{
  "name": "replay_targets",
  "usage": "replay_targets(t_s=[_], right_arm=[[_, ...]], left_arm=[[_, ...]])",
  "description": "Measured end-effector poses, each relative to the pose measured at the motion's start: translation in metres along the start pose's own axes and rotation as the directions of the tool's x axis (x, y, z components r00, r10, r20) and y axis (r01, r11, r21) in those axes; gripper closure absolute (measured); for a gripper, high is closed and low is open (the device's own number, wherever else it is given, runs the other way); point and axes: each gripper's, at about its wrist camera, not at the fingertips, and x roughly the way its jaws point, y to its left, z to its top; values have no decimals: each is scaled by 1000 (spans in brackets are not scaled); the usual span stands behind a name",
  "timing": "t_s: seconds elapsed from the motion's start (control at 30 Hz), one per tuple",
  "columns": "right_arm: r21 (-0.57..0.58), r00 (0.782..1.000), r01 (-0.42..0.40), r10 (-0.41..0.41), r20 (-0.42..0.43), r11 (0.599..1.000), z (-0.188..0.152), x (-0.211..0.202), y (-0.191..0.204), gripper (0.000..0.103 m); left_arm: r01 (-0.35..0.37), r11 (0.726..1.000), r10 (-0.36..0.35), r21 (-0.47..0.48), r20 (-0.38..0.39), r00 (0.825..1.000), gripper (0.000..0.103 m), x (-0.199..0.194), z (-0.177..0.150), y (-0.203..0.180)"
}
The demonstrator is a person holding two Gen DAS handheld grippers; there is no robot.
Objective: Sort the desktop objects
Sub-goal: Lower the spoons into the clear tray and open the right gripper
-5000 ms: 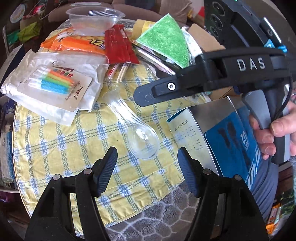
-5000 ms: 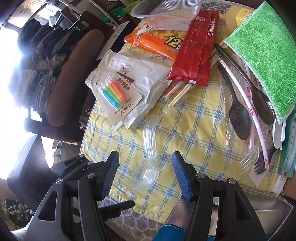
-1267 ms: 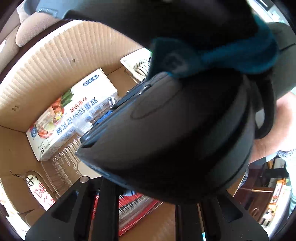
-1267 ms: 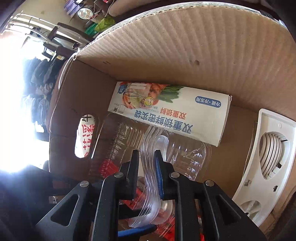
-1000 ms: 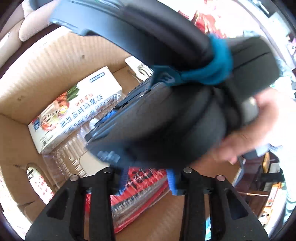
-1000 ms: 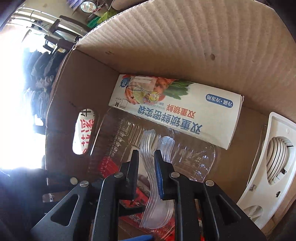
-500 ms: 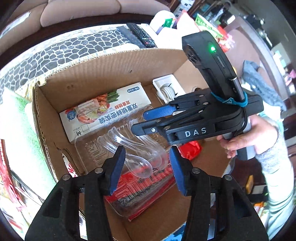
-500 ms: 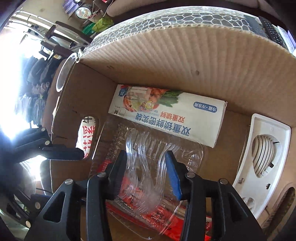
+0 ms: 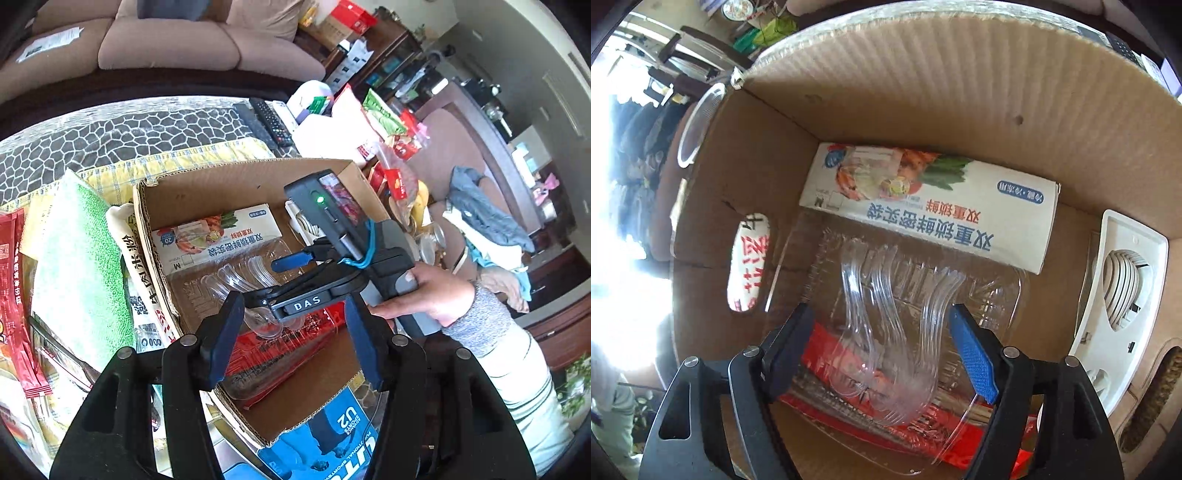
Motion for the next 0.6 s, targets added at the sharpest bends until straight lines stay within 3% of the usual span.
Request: replay_targets(t_s=[0.27,0.47,0.6], right_arm=[[8,998,50,-50,-29,999,13,20,12,18],[-45,985,159,-161,-55,986,21,35,28,19],[-85,973,222,-227,-46,971,21,37,34,33]], left_arm=[[34,999,-34,-1,5,999,50,-1,1,3],[44,999,-44,-11,4,999,50,8,2,9],[40,999,-40,-15,-5,999,50,11,-1,12]])
